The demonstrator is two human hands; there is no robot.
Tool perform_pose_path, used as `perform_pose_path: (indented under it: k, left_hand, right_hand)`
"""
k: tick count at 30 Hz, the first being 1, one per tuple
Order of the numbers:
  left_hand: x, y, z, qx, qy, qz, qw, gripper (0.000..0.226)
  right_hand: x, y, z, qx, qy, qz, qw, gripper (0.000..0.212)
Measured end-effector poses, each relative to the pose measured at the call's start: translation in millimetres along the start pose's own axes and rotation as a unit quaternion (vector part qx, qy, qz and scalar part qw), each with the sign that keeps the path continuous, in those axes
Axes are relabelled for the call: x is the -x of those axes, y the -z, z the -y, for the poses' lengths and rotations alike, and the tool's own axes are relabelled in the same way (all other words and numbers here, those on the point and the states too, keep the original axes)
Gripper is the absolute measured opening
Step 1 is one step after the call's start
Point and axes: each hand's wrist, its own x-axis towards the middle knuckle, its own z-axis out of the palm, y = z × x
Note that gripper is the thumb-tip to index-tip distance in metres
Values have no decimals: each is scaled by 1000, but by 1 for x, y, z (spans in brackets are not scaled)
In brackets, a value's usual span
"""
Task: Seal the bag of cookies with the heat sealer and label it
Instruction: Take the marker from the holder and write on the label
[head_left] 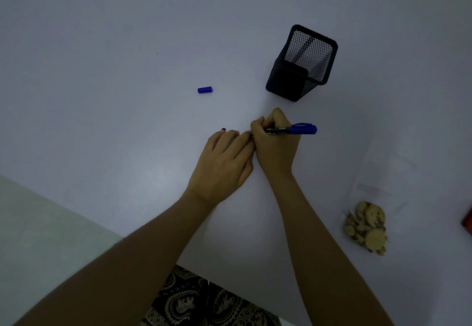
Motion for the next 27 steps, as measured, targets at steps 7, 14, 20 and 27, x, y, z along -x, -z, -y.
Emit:
perform_pose_path:
  k: [7,14,20,27]
  left_hand:
    - [-1,0,1,8,3,13,1000,26]
    - [-6,3,1,6,14,35,999,24]
    - [-26,-2,-1,2,66,40,997,26]
    - [-23,-7,5,59,55,-3,997,17]
  right_hand:
    - [-1,0,0,-12,-2,0,1000,30]
    - [-1,0,3,-10,16,-27,999,35]
    - [-12,5,2,-9,20,-22,1000,34]
    - [-6,3,0,-23,20,3,1000,25]
